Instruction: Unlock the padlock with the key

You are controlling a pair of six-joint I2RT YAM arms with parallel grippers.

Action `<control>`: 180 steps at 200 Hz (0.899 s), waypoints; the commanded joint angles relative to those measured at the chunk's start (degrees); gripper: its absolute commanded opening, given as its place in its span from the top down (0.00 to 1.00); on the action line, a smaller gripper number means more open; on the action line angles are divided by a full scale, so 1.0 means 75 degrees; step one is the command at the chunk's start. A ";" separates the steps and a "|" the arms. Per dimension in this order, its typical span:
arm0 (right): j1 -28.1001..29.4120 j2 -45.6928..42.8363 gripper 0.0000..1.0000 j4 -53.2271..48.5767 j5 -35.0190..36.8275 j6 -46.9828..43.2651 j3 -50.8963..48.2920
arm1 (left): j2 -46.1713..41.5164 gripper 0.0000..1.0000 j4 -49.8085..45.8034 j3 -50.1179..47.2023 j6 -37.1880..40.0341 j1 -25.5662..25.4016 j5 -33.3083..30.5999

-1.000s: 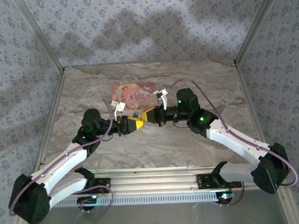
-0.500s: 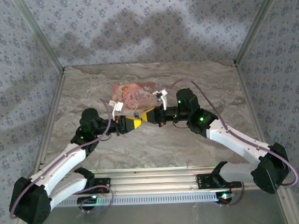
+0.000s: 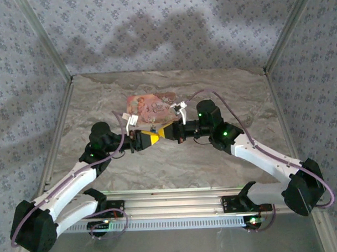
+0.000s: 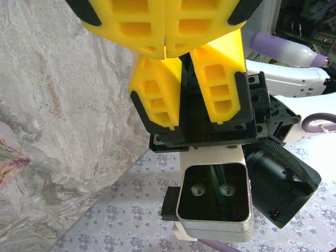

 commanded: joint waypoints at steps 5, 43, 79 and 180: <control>0.0064 0.0032 1.00 0.0123 -0.0155 -0.0052 0.0181 | -0.0154 0.81 0.0204 0.0202 0.0047 0.0036 0.0200; 0.0180 0.0113 1.00 0.0192 -0.0130 -0.0038 0.0166 | -0.0172 0.89 0.0289 0.0148 0.0044 0.0034 0.0194; 0.0242 0.0171 1.00 0.0199 0.0024 -0.0026 0.0137 | -0.0244 1.00 0.0102 0.0120 0.0174 0.0040 0.0192; 0.0280 0.0459 0.33 -0.0843 0.3094 0.0517 0.0190 | -0.2169 1.00 -0.4328 -0.0541 0.2247 0.0987 -0.1416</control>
